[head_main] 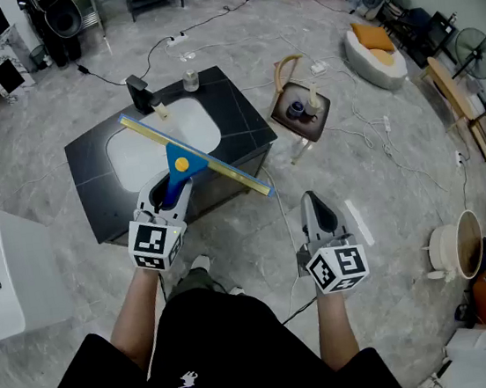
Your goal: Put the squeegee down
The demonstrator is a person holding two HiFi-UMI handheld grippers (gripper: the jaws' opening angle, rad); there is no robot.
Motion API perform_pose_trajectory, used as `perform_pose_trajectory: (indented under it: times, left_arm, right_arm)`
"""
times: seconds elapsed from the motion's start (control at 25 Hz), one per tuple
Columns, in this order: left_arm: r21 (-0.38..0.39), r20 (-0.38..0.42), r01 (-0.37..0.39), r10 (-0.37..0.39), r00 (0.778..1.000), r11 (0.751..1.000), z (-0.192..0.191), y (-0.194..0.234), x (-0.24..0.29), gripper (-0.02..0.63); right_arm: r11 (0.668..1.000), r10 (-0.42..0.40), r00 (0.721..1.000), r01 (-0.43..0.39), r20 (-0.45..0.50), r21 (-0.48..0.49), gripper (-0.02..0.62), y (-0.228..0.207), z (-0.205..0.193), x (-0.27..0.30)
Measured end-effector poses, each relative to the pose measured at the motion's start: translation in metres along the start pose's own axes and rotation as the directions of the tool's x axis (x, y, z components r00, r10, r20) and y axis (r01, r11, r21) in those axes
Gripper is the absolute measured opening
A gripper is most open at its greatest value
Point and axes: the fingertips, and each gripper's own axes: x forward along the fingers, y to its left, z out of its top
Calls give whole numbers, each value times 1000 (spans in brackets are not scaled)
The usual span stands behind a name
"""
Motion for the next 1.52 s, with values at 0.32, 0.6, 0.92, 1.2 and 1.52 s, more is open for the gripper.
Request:
perform_pose_trajectory:
  times: [0.32, 0.6, 0.92, 1.2, 1.52]
  left_arm:
    - [22, 12, -7, 7, 1000, 1000, 8, -18, -11, 129]
    - [17, 17, 7, -7, 1000, 1000, 11, -14, -4, 129]
    - [16, 19, 34, -34, 999, 999, 8, 4, 18, 129]
    - [11, 20, 63, -64, 998, 998, 5, 30, 37, 129]
    - [-2, 24, 108, -108, 994, 994, 1, 63, 56, 126]
  right_arm:
    - [999, 41, 999, -41, 33, 22, 2, 5, 6, -21]
    - [999, 31, 999, -32, 31, 25, 2, 4, 9, -18]
    - [999, 13, 1000, -14, 25, 29, 2, 6, 6, 7]
    - [1000, -16, 1000, 16, 20, 27, 2, 13, 7, 35]
    - [998, -52, 999, 52, 15, 17, 2, 28, 11, 65]
